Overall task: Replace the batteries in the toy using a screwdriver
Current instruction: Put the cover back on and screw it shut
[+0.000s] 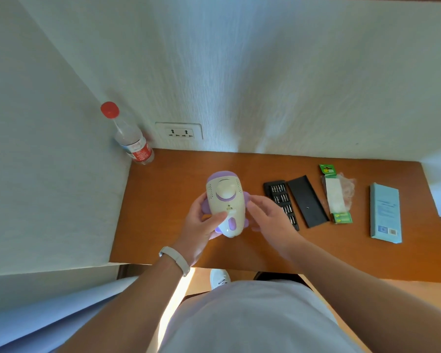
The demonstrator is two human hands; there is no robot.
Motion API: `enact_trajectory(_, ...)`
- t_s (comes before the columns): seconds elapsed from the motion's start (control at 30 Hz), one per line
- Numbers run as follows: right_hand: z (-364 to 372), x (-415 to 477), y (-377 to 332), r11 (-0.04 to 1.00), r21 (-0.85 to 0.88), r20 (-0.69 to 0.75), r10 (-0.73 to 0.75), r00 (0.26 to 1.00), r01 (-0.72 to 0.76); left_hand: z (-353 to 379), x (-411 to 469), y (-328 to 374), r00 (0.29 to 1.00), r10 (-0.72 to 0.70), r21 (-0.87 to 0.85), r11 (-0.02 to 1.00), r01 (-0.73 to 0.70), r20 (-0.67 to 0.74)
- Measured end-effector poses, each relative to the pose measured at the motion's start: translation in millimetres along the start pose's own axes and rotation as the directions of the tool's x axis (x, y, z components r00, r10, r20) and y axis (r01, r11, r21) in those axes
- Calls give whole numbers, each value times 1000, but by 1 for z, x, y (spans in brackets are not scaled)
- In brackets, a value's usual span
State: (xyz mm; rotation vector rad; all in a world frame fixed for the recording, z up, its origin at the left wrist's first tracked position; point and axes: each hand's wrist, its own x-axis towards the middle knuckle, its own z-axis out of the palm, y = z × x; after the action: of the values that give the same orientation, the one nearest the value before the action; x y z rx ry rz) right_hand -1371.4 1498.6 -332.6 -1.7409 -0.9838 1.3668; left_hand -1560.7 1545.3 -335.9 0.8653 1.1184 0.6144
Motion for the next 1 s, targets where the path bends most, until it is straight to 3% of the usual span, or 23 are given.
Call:
enact_trajectory(0.07,-10,4,15,970,-240,-187,-9,982,-37,-3,0,0,1000,12,29,1000,-12,-1)
enact_trajectory(0.13,-19,10,31,875,-476,-249,-32,968,-93,-4,-1,0,1000,25,54,998,-25,-3)
enact_trajectory(0.27,-19,25,44,610,-791,-106,-67,992,-44,-5,-4,0,999,31,95,995,-28,-29)
enact_trajectory(0.4,-7,40,43,504,-863,-60,-28,998,-38,-3,-5,-1,996,45,149,988,-34,-73)
enact_trajectory(0.7,2,40,38,614,-772,-126,101,987,-161,-1,-8,-3,986,116,242,967,-84,-119)
enact_trajectory(0.87,-6,22,36,702,-698,-133,67,989,-141,-6,-10,-2,978,114,334,941,-49,-176)
enact_trajectory(1.0,-15,12,30,708,-700,-119,13,993,-93,-6,-17,3,960,138,380,924,-37,-242)
